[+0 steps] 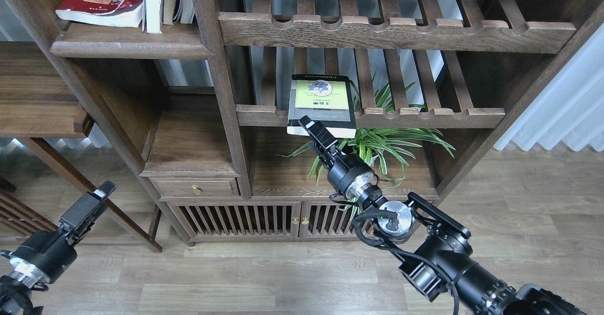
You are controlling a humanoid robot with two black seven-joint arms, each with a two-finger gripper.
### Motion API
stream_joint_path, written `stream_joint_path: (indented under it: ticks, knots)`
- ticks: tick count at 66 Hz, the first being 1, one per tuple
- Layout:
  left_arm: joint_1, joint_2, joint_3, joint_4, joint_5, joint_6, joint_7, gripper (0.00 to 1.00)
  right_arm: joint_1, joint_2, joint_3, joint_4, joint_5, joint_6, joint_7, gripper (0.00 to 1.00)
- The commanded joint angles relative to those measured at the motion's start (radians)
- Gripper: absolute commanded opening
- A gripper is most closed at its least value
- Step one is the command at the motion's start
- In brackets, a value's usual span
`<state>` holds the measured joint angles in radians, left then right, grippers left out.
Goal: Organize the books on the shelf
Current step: 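Grasp the green-covered book with the right gripper and tip it out, then lower the green-covered book and grasp it with the left gripper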
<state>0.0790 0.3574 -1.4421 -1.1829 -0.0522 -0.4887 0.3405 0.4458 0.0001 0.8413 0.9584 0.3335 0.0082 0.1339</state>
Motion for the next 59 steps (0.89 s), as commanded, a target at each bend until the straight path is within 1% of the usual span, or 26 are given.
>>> stream_joint_path:
  ticks: [1,6,7,9,10,12,13,15,17,21,24,25,27,28,33,34,36,41,44,47,52,55,59]
  knots:
    - [-0.001,0.0,0.0,0.003,0.0,0.0,0.0,1.0,0.011,0.0,0.018,-0.001,0.018,-0.048,0.016,0.93]
    - [-0.001,0.0,0.0,0.014,0.0,0.0,0.0,1.0,0.014,0.0,0.044,-0.007,0.018,-0.053,0.018,0.85]
    - [-0.001,0.0,0.0,0.015,0.0,0.0,0.0,1.0,0.016,0.0,0.05,-0.01,0.018,-0.053,0.018,0.81]
    - [-0.001,0.0,0.0,0.019,0.0,0.0,0.0,1.0,0.016,0.0,0.053,-0.012,0.018,-0.053,0.018,0.76]
    - [0.001,0.0,0.0,0.019,0.0,0.0,0.0,1.0,0.016,0.0,0.058,-0.012,0.019,-0.053,0.018,0.7]
    - [0.001,0.0,0.0,0.02,0.0,0.0,0.0,1.0,0.016,0.0,0.061,-0.012,0.021,-0.051,0.021,0.63]
    - [0.001,0.0,0.0,0.022,0.0,0.0,0.0,1.0,0.016,0.0,0.065,-0.012,0.021,-0.051,0.024,0.57]
    - [0.001,0.0,0.0,0.023,0.0,0.0,0.0,1.0,0.016,0.0,0.074,-0.012,0.022,-0.051,0.029,0.49]
    - [0.001,0.0,0.0,0.023,0.0,0.0,0.0,1.0,0.016,0.0,0.084,-0.012,0.027,-0.05,0.033,0.44]
    - [0.001,0.0,0.0,0.025,0.0,0.0,0.0,1.0,0.016,0.0,0.085,-0.01,0.028,-0.05,0.035,0.37]
    - [0.001,0.0,0.0,0.026,0.0,0.0,-0.002,1.0,0.014,0.0,0.087,-0.007,0.028,-0.047,0.035,0.29]
    - [-0.001,0.0,0.0,0.028,0.0,0.0,0.0,1.0,0.013,0.0,0.088,-0.006,0.028,-0.044,0.035,0.22]
    - [-0.001,0.0,0.0,0.029,0.0,0.0,-0.002,1.0,0.01,0.0,0.087,-0.003,0.028,-0.037,0.035,0.16]
    - [0.001,0.0,0.0,0.032,0.0,0.0,-0.002,1.0,0.008,0.0,0.084,-0.001,0.028,-0.033,0.035,0.1]
    - [0.001,0.0,-0.001,0.032,0.0,0.0,-0.002,1.0,0.004,0.0,0.071,0.0,0.019,-0.014,0.024,0.08]
    - [0.001,0.0,-0.001,0.035,0.0,0.0,-0.002,1.0,-0.007,0.0,0.067,0.003,0.015,0.021,0.009,0.08]
    - [0.001,0.0,-0.001,0.038,0.0,0.0,-0.002,1.0,-0.012,0.0,0.062,0.006,0.012,0.035,0.004,0.07]
    - [0.001,0.0,0.0,0.054,0.0,0.0,-0.002,1.0,-0.042,0.0,0.041,0.028,0.004,0.096,-0.031,0.07]
    - [0.001,0.0,0.0,0.057,-0.001,0.0,-0.002,1.0,-0.065,0.0,0.036,0.063,-0.001,0.142,-0.056,0.07]
    - [0.004,0.0,-0.001,0.063,-0.001,0.0,-0.003,1.0,-0.11,0.0,0.029,0.141,-0.011,0.208,-0.095,0.06]
    - [0.015,0.0,0.0,0.071,-0.001,0.0,-0.005,1.0,-0.162,0.0,0.01,0.223,-0.027,0.268,-0.138,0.05]
    - [0.021,0.0,0.003,0.078,-0.001,0.0,-0.008,1.0,-0.202,0.0,-0.01,0.285,-0.039,0.311,-0.175,0.05]
    - [0.025,0.0,0.008,0.085,-0.001,0.0,-0.008,1.0,-0.233,-0.008,-0.037,0.338,-0.042,0.352,-0.194,0.05]
